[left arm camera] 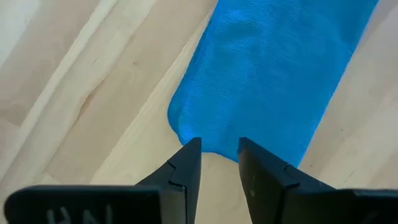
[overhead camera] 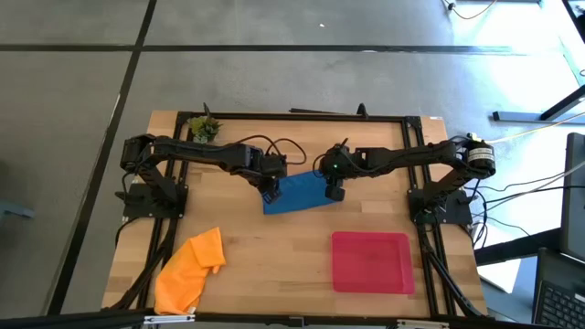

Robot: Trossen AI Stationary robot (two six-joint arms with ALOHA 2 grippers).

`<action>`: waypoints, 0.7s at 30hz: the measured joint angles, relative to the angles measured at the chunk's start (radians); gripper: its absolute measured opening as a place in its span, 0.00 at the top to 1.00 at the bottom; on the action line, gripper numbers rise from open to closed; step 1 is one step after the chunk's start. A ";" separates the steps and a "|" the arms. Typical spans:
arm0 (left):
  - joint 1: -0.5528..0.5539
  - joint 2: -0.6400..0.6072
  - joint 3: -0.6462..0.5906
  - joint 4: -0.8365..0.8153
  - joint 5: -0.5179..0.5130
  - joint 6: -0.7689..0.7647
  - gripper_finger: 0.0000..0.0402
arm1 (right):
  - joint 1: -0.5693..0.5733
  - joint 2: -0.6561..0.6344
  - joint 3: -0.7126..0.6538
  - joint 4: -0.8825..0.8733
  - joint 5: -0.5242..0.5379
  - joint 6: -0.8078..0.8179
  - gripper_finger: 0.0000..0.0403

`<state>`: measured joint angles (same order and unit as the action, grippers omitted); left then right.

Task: Roll microfiber towels into tight, uniform cylinder then place into a basket
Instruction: Fold the blue microfiber towel

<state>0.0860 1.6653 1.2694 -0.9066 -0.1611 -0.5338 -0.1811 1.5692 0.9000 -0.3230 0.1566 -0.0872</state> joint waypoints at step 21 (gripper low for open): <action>-0.010 0.182 0.000 0.049 0.147 0.248 0.76 | 0.001 0.000 0.000 0.007 -0.033 0.108 0.68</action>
<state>0.0757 1.8474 1.2692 -0.8579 -0.0140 -0.2858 -0.1801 1.5688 0.9001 -0.3158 0.1241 0.0210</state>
